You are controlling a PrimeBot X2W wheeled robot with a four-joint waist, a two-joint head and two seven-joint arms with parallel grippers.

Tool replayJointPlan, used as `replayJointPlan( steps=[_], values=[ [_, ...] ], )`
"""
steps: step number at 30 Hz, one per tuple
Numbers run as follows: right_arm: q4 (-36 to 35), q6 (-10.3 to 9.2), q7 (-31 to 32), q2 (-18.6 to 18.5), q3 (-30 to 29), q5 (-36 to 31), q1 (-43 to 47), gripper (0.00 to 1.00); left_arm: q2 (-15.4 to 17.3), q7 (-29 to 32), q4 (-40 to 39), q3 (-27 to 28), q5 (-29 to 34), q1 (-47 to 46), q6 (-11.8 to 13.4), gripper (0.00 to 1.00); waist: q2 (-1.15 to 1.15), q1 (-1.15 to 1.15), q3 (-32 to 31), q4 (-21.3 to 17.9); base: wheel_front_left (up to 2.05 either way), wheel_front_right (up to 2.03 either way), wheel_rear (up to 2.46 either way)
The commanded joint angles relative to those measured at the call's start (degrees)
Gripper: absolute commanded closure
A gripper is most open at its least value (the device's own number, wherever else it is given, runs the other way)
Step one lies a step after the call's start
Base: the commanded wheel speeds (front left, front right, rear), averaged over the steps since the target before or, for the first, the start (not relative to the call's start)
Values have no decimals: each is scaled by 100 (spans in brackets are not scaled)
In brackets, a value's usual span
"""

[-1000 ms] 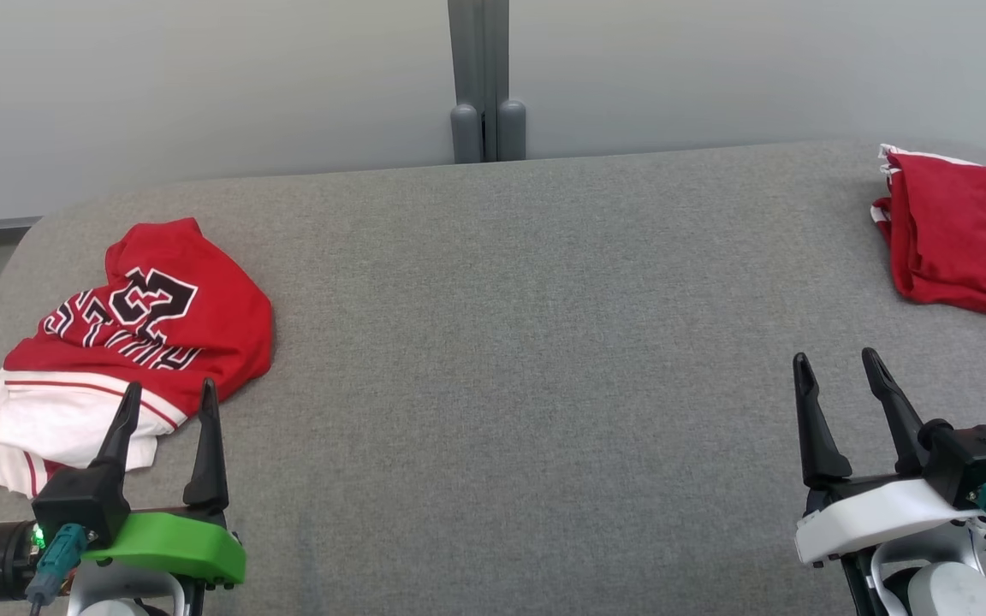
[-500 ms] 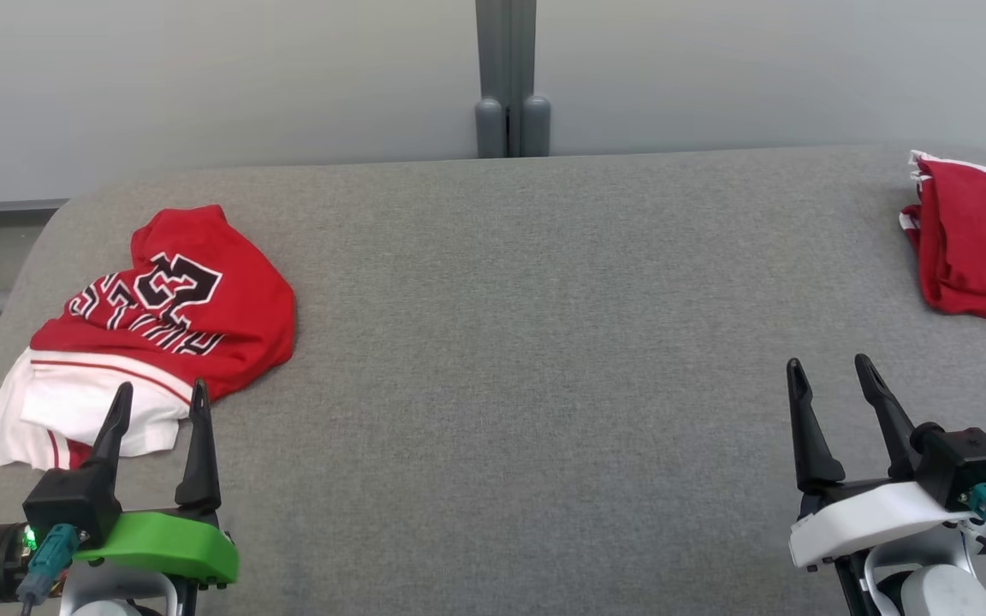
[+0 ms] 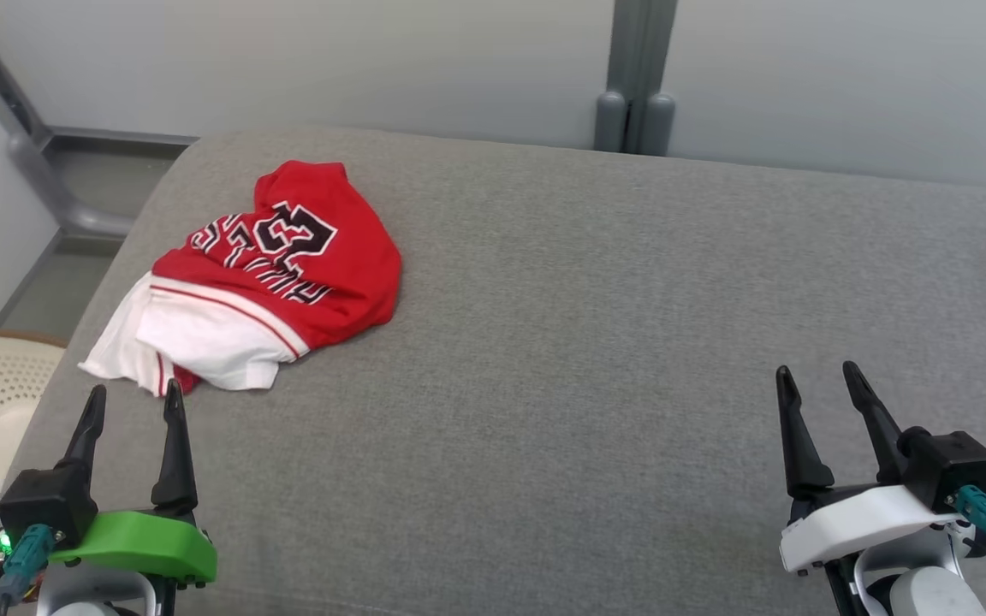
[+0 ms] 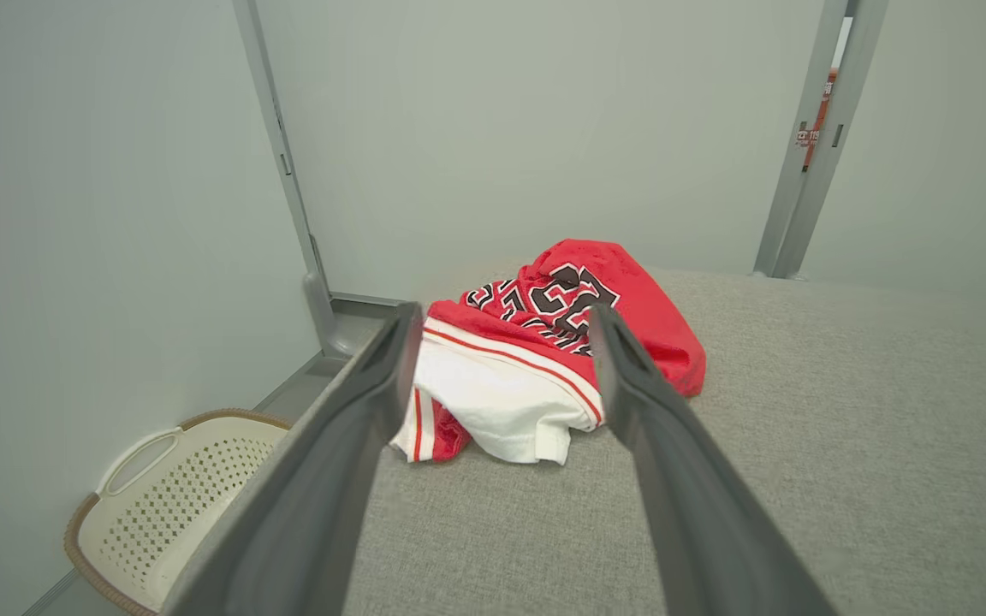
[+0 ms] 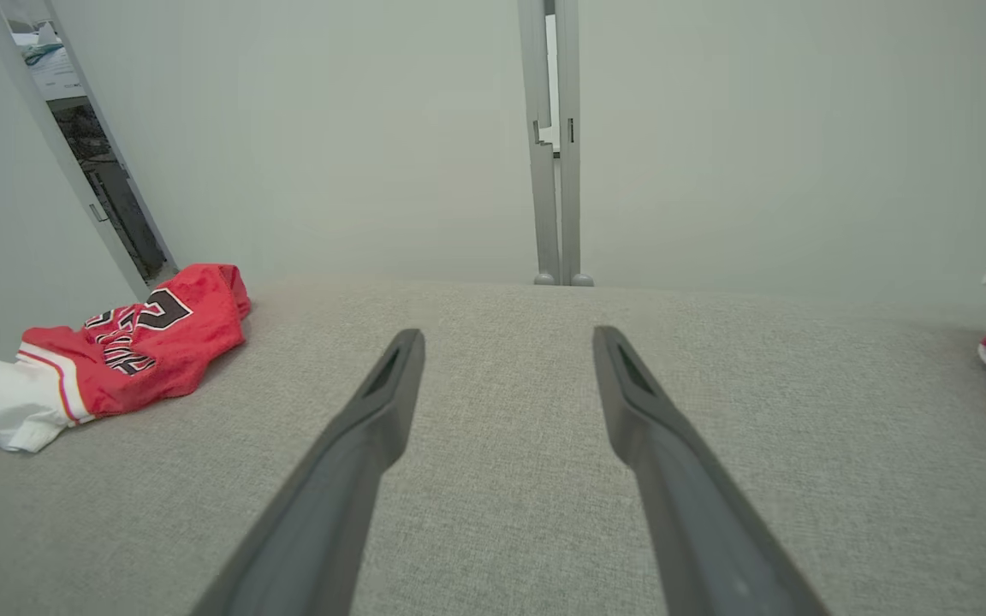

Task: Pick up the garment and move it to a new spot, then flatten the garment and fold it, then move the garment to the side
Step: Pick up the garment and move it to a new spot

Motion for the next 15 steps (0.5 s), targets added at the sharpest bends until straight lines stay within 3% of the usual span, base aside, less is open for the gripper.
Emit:
replayJointPlan(
  steps=[1,15],
  values=[
    [27,-6,-34,-2,10,-14,-64,0,54,11,-5,32,-12,79,41,0,0,0,56,467,0,0,0],
    [66,-6,45,-39,86,-68,-166,0,49,-55,-46,113,-154,230,157,0,0,0,169,1306,0,0,0]
  ],
)
